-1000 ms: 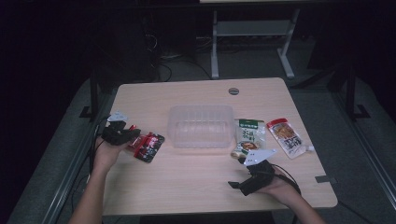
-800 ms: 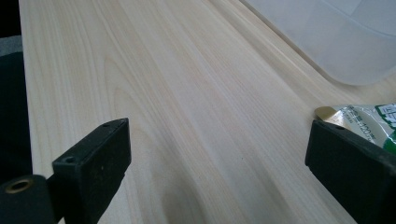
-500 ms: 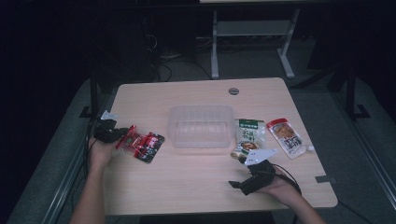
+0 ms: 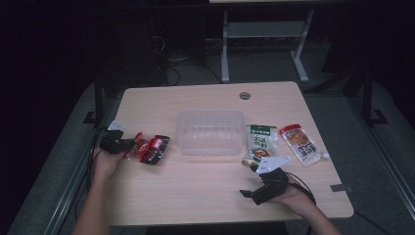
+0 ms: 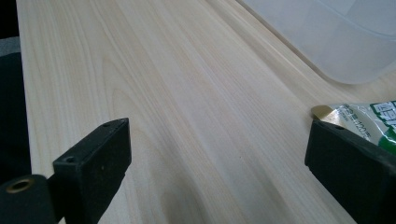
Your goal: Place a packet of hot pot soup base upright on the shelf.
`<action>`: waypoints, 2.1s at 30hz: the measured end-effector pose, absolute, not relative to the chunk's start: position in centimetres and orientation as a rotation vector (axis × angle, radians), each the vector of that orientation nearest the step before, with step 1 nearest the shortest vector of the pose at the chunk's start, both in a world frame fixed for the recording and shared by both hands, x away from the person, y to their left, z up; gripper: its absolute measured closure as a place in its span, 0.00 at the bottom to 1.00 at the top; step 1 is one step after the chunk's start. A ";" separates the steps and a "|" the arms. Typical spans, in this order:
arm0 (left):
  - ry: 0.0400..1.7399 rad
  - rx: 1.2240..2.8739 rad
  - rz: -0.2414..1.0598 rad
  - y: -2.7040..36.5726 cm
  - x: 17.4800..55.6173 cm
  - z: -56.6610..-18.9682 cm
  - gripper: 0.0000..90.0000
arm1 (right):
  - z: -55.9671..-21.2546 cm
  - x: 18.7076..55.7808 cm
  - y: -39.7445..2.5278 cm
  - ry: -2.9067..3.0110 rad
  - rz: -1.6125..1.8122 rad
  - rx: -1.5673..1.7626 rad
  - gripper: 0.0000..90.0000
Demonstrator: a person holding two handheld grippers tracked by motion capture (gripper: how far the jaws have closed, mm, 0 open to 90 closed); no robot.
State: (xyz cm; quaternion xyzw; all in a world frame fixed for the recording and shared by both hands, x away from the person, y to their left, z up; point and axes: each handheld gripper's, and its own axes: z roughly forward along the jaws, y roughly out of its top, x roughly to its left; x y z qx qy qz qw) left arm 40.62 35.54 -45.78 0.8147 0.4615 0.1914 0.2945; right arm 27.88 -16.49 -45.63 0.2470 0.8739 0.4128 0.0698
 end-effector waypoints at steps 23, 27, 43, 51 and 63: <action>1.075 2.234 0.583 33.2 40.8 -44.7 1.00 | -45.7 27.8 -16.4 2.631 1.242 0.735 0.07; 1.066 2.228 0.608 32.3 41.1 -44.6 1.00 | -45.7 27.9 -16.4 2.631 1.240 0.735 0.07; 0.972 2.322 0.430 30.6 39.8 -44.8 1.00 | -45.6 27.8 -16.5 2.629 1.245 0.746 0.07; 0.938 2.374 0.363 28.5 37.9 -44.4 1.00 | -45.5 27.8 -16.5 2.627 1.245 0.725 0.07; 0.945 2.397 0.301 28.1 33.9 -44.0 1.00 | -45.5 27.8 -16.4 2.623 1.243 0.726 0.07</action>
